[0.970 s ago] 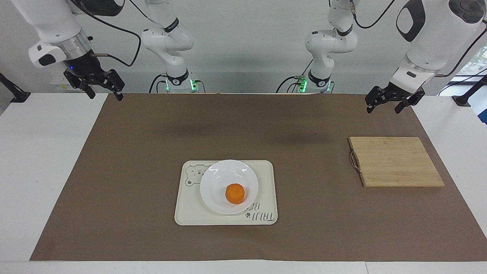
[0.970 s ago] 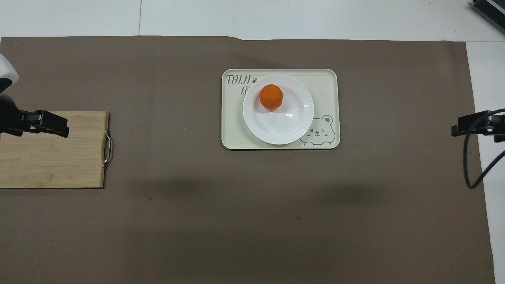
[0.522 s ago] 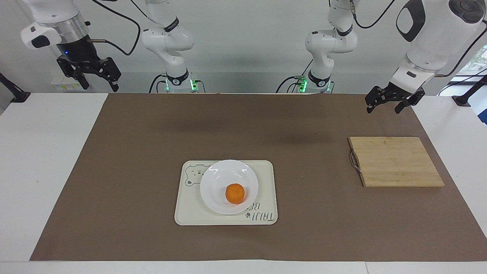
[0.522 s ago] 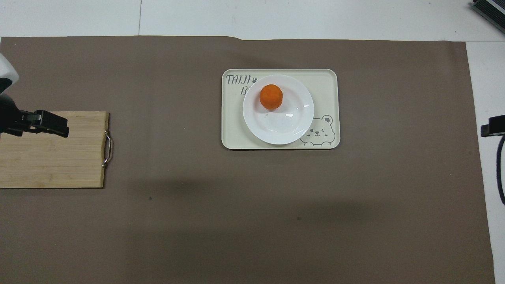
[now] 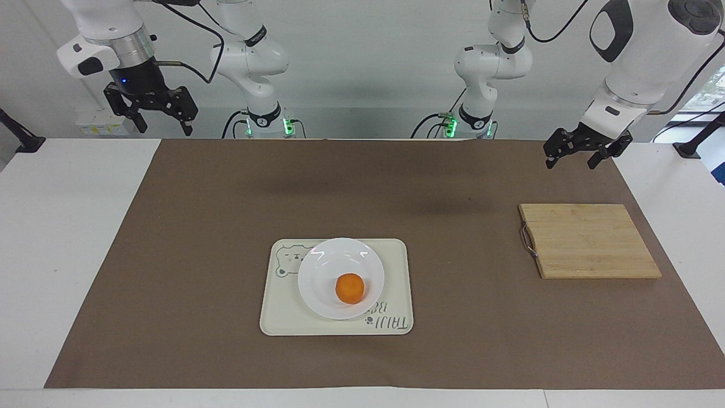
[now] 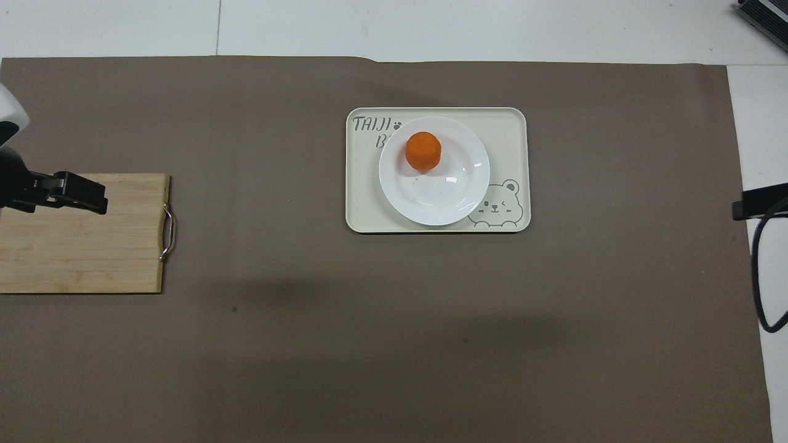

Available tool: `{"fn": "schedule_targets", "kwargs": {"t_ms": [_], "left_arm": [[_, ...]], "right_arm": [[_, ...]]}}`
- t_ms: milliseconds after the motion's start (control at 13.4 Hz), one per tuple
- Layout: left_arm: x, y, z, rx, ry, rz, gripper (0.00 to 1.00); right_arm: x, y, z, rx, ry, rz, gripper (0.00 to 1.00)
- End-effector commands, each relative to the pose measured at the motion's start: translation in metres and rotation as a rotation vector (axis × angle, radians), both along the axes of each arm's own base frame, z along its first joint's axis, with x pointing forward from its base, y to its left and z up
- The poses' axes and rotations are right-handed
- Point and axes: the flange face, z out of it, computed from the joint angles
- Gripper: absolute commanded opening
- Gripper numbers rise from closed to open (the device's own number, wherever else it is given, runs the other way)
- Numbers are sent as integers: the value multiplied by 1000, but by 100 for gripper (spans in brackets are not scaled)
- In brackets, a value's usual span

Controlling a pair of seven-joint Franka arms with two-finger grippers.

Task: Place orange and plate with both arms

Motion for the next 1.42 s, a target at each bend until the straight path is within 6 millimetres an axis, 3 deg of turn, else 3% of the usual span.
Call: {"fn": "schedule_targets", "kwargs": {"t_ms": [0,224,1343], "left_arm": [[0,2,3,9,-3,-2,100],[0,2,3,9,-3,-2,100],[0,2,3,9,-3,-2,100]], "right_arm": [[-10,2,-1,12,-12,26,100],[-9,6,17,35,-18,27,100],[-11,4,13,36,-9,15,100]]}}
